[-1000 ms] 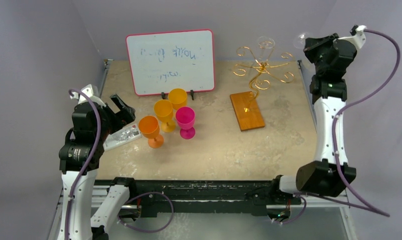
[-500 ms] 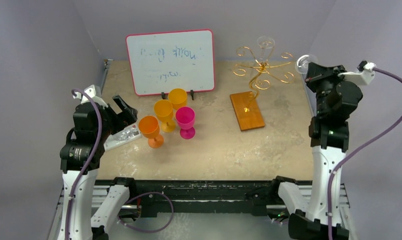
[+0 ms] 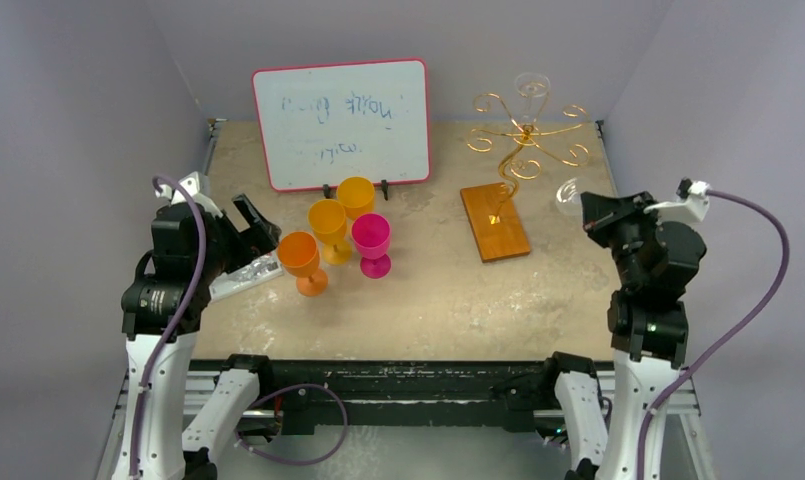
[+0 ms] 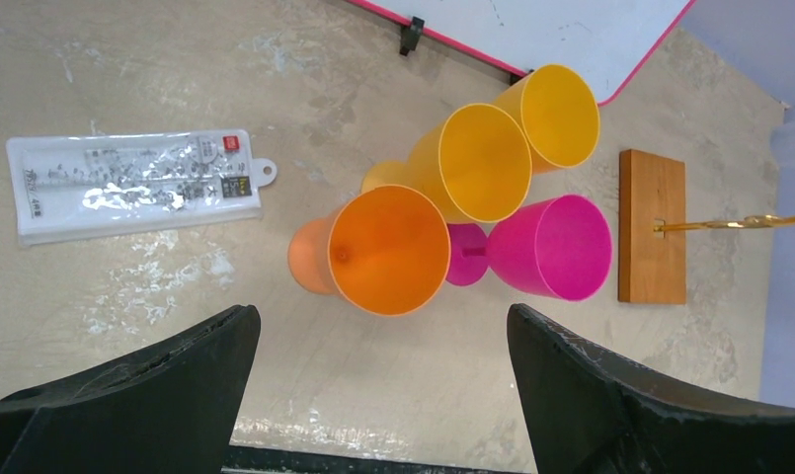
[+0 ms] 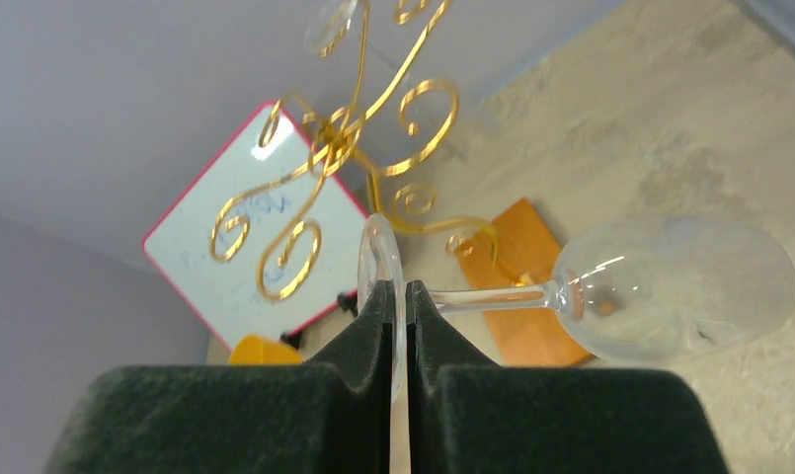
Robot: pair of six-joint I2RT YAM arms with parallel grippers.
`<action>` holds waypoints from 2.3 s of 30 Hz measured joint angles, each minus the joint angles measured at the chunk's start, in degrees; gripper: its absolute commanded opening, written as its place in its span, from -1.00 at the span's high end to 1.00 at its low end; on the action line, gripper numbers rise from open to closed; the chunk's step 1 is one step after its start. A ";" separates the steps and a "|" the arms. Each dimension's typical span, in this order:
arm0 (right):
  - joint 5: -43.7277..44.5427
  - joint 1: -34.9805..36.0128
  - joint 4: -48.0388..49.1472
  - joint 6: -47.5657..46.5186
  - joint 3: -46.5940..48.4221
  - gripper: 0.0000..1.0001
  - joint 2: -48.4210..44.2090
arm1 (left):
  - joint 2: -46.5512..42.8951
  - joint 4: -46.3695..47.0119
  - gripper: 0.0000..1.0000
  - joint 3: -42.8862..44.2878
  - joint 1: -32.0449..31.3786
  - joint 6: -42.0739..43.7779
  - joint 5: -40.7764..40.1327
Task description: Take the wine glass off the wine glass rack
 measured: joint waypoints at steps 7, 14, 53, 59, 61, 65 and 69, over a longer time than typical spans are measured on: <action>-13.31 0.00 -3.06 1.27 -9.42 1.00 -9.05 | -1.75 -2.73 -0.92 -0.70 -0.02 1.29 5.79; -36.37 0.02 -0.83 0.15 -24.28 1.00 -13.92 | -8.28 -4.85 -0.92 -2.95 0.00 0.68 14.10; -35.47 30.18 23.28 7.74 -34.58 1.00 -0.22 | 13.42 15.87 -0.93 -0.92 -39.47 -12.90 4.33; -36.11 30.40 25.88 8.37 -34.58 1.00 -2.16 | 17.35 22.05 -0.94 -1.44 -55.58 -15.93 -5.68; -36.61 30.40 26.38 8.35 -34.58 1.00 -2.47 | 18.40 24.92 -0.94 -2.36 -56.08 -16.63 -6.64; -37.68 30.40 26.69 8.33 -34.73 1.00 -3.96 | 20.31 33.64 -0.94 -6.56 -56.08 -17.66 -5.18; -38.18 30.42 30.49 10.25 -37.64 1.00 -6.25 | 25.14 40.02 -0.92 -8.15 -57.94 -17.09 -2.21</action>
